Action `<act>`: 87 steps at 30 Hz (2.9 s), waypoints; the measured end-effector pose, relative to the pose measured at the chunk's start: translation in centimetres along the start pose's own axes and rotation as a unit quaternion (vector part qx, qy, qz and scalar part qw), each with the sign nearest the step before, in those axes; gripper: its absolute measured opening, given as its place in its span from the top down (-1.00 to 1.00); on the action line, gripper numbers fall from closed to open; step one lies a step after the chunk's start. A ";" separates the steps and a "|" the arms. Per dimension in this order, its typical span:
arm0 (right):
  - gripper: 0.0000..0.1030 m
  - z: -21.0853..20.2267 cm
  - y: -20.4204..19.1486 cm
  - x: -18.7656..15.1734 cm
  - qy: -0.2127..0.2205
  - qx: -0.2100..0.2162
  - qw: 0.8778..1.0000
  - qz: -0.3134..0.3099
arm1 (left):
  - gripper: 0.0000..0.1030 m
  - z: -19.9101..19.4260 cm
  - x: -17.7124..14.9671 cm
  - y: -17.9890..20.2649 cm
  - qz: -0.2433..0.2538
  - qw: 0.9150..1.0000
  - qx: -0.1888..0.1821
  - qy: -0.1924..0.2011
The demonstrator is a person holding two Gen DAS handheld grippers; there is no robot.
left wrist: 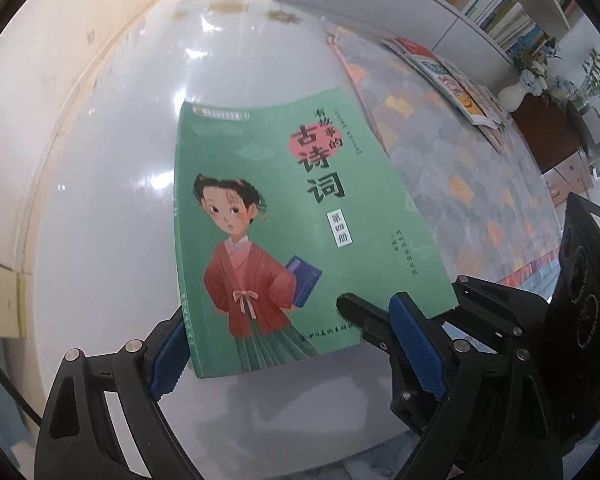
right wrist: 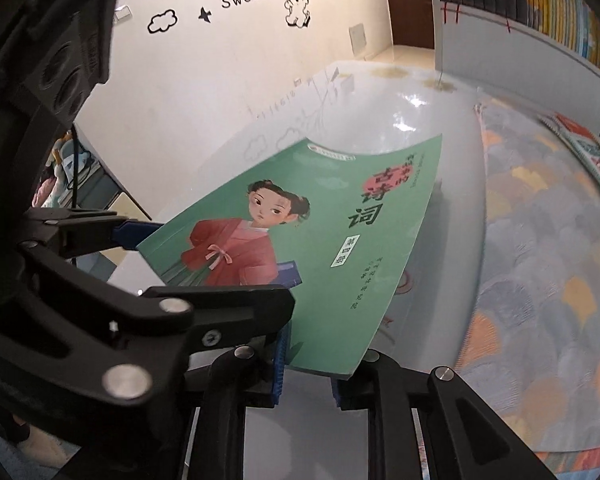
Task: Organize books
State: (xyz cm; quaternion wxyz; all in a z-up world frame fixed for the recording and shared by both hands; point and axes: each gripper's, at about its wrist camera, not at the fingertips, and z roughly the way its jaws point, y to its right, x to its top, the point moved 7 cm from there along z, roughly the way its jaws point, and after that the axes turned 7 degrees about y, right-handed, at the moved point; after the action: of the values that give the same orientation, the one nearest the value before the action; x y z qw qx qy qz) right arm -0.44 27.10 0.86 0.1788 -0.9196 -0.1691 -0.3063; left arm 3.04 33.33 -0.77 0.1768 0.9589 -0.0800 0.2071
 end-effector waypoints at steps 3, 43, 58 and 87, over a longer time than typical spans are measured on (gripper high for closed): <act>0.68 1.0 -0.2 -0.6 -0.018 0.002 1.000 0.013 | -0.75 0.5 -0.5 -0.5 0.004 1.000 0.014 -0.013; -0.65 -0.9 10.1 -4.2 -0.071 -0.171 0.979 0.088 | -0.85 4.0 -5.3 -1.0 0.123 0.984 0.123 -0.039; -0.65 -5.3 10.6 -3.8 -0.021 -0.187 0.980 0.069 | -0.80 3.2 -5.3 -1.3 0.063 0.990 0.107 -0.064; -0.83 -45.2 40.6 15.3 0.361 -0.150 0.920 0.033 | -0.82 -4.4 20.2 35.1 0.099 0.961 0.090 0.243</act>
State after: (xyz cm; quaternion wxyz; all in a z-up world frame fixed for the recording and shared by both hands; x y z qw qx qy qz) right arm 5.46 -25.07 35.03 0.0975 -0.7680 -0.0146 -0.6329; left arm 11.71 0.95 22.36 0.0821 0.8789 -0.1096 0.4570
